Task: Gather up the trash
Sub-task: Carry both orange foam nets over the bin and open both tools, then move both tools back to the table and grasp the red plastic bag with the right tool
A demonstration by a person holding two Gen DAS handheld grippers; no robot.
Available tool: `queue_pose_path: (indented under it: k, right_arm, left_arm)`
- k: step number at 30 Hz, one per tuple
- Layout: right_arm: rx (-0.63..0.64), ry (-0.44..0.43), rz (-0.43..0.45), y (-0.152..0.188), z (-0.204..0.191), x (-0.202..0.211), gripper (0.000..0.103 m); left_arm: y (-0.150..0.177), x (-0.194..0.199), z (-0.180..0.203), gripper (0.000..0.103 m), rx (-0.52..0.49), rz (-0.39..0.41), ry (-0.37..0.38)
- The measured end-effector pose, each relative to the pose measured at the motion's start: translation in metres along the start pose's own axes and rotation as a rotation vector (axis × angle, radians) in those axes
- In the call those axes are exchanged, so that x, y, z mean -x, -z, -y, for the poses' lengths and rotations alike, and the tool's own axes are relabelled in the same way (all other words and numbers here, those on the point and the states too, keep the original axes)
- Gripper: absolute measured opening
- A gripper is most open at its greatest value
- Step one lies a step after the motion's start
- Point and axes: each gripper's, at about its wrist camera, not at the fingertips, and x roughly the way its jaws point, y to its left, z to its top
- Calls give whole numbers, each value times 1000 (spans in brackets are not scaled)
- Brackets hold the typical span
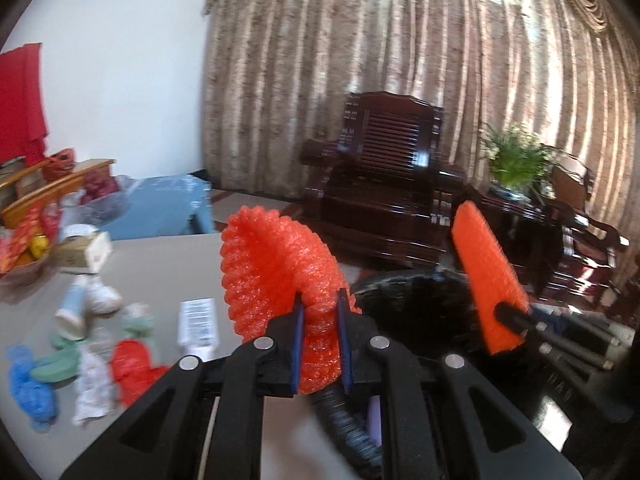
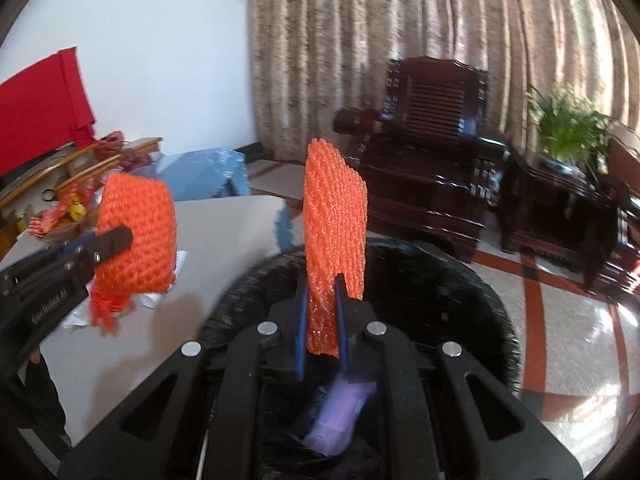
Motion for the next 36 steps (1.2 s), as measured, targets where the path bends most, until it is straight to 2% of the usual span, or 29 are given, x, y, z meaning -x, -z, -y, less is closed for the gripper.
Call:
queue_pose_path:
  k: [7,9,10,11,12,13,15,18,23,26,36]
  right_arm:
    - [-35,55,-26,11,34,-15,14]
    - [-45,71,-32,14,42,-19,14]
    - [-50,84,-43,17,46,-22,20]
    - [-55,99,-48,20,49,-22,34]
    - [-58,116,-49,23,52,-20,51]
    - [-63,135,-43,25,56,-19,57]
    - [-70,159,-36,30,59,-16,75]
    - [-89,169,-23,36,62,-10,87]
    - [-113,147,-9,35,55,-4,95]
    - [-101,124,8,28,39,1,96]
    - [-18,-30,40,7,-45,2,98]
  left_arm:
    - [-6,-36,51,15,-51,-10,83]
    - [-4,-45,58,18,-54,-26,112]
    - [-4,-50,61,23,-52,-35,123]
    - [-3,-54,64,31,-49,-44,136]
    - [-2,-57,66,46,-47,-54,145]
    - [-1,-58,67,54,-42,-61,153]
    - [2,-57,67,62,-38,-68,164]
    - [5,-51,59,67,-36,-66,159]
    - [6,-36,34,71,-14,-59,114]
    - [7,-22,15,73,6,-42,67]
    - [18,30,-71,77,60,-8,-142]
